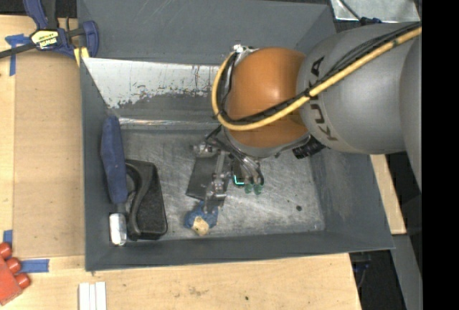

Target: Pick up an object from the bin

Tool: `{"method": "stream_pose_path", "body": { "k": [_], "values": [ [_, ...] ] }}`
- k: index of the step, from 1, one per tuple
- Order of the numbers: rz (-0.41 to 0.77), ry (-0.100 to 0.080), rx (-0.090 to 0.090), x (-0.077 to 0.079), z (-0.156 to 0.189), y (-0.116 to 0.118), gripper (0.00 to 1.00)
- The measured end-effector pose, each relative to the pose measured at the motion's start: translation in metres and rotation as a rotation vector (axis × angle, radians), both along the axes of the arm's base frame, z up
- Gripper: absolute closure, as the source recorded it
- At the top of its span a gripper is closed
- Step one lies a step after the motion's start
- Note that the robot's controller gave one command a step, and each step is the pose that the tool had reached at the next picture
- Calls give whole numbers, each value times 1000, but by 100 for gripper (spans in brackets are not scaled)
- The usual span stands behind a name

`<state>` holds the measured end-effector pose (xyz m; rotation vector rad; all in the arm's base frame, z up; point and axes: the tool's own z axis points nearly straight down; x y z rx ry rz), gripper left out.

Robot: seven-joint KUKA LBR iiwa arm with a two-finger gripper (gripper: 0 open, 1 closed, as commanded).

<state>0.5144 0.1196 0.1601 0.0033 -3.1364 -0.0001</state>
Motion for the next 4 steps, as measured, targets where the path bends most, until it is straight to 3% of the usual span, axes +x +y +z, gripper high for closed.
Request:
{"method": "stream_pose_path", "body": {
  "k": [1, 2, 3, 4],
  "values": [
    [84, 1, -2, -29, -58, -54, 0],
    [-381, -1, -1, -33, -78, -10, 0],
    [-383, -4, -1, -32, -78, -12, 100],
    [20, -12, 0, 41, -81, 36, 100]
  ]
}}
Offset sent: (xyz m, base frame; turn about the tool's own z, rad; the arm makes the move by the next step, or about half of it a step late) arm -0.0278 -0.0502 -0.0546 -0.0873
